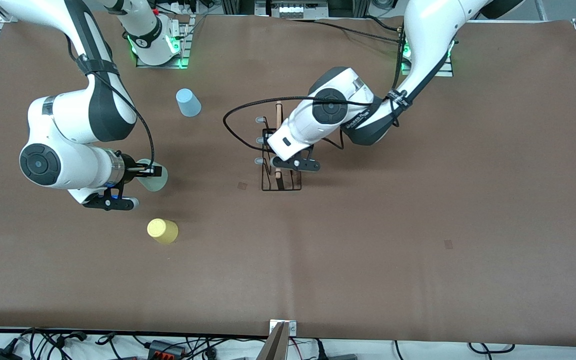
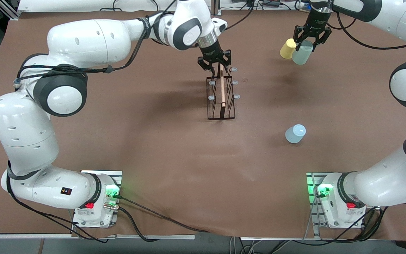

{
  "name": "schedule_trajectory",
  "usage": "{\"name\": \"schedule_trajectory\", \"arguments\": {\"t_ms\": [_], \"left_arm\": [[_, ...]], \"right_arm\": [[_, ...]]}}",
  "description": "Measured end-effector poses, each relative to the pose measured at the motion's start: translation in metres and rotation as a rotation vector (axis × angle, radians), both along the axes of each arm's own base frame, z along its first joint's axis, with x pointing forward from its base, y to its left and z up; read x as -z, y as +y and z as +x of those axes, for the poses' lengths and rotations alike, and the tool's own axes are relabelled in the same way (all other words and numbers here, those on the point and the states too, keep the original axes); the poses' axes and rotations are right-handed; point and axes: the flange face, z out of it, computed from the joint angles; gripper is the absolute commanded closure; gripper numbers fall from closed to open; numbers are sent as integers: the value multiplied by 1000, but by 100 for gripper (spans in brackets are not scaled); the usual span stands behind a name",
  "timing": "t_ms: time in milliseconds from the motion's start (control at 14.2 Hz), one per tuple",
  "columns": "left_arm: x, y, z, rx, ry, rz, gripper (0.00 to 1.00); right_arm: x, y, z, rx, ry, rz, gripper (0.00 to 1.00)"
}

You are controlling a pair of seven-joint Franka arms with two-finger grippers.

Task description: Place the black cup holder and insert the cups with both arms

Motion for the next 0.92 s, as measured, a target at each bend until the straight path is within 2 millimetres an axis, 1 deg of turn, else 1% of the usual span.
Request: {"name": "schedule_trajectory", "arguments": {"t_ms": [71, 212, 282, 353, 424, 565, 706, 776, 918], "left_arm": [[-10, 14, 12, -17, 4, 9, 1], [-33, 49, 38, -55, 20, 34, 0], [-43, 67, 49, -72, 26, 47, 0], [-53, 82, 57, -86, 20, 61, 0], [-59, 94, 62, -87, 6, 90, 0], [-64, 119, 68, -73, -14, 171, 0], [-69, 151, 79, -27, -23, 204, 0], [-73, 169, 86, 0, -25, 210, 0], [-83, 218, 101, 52, -35, 209, 0]], "right_arm": [[0, 1, 0, -3, 2, 1, 72], [-1, 7, -6, -17, 35, 1, 72], [-3, 16, -9, -34, 49, 6, 72], [-7, 31, -14, -59, 54, 17, 72], [-12, 51, -20, -91, 55, 30, 72], [-21, 99, -39, -170, 65, 58, 72], [-26, 145, -61, -243, 75, 80, 72], [-26, 164, -72, -266, 82, 84, 72], [-25, 201, -94, -300, 96, 73, 72]]}}
